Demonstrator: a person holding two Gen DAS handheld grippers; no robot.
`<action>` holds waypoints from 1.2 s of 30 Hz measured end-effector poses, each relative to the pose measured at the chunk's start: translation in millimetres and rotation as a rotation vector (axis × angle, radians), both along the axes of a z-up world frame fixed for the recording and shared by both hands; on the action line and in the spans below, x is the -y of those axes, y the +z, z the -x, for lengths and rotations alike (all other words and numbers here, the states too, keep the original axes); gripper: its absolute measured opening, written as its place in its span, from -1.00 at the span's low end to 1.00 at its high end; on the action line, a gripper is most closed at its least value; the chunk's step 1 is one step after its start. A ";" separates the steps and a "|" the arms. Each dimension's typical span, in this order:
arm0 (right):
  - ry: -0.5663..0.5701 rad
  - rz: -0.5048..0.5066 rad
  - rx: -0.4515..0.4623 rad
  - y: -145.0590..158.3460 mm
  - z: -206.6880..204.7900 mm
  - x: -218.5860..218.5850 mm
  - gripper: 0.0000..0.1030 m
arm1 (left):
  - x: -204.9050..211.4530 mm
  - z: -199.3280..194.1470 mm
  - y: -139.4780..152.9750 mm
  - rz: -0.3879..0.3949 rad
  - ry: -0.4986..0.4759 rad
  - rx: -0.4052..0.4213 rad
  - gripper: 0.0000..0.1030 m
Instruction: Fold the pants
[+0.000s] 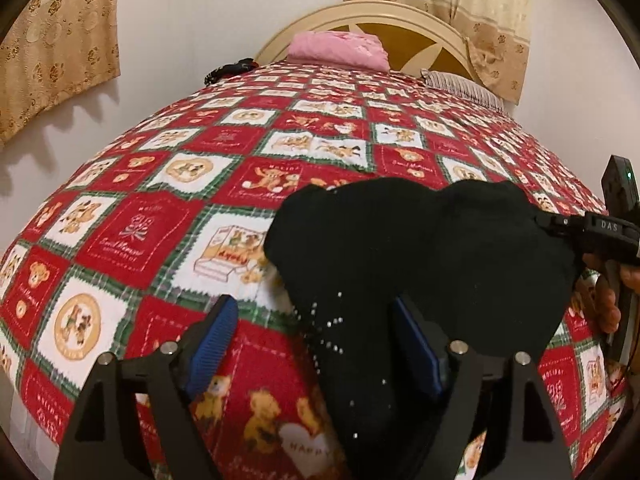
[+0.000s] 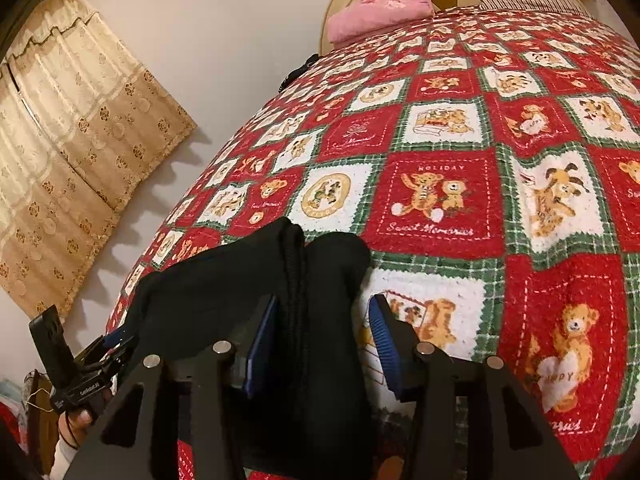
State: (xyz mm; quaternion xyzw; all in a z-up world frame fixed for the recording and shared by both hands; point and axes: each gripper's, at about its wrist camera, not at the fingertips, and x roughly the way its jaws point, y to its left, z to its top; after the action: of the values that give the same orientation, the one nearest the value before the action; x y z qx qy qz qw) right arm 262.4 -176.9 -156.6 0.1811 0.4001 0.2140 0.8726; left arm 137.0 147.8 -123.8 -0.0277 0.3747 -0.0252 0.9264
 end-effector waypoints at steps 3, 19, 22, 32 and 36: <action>-0.014 0.012 0.012 3.6 3.4 -0.3 -0.05 | 0.7 5.2 2.7 -0.003 0.008 0.003 0.58; -0.134 0.057 0.153 58.6 87.5 22.0 -0.02 | 21.3 46.0 52.6 0.008 -0.015 0.124 0.58; -0.119 0.076 0.196 71.4 101.5 10.2 -0.02 | 26.4 55.2 62.6 0.019 -0.026 0.152 0.58; -0.119 0.244 0.382 121.3 153.2 -29.9 0.24 | 40.3 86.1 94.2 -0.025 -0.014 0.278 0.83; -0.105 0.276 0.448 137.3 177.4 -44.1 0.24 | 45.8 98.3 103.7 -0.035 -0.028 0.316 0.87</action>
State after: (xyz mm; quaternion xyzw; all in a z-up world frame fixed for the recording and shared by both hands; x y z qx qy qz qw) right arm 85.1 -132.8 -19.2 0.0290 0.2123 0.1468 0.9657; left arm 38.6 102.0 -20.1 -0.0018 0.2249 -0.0357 0.9737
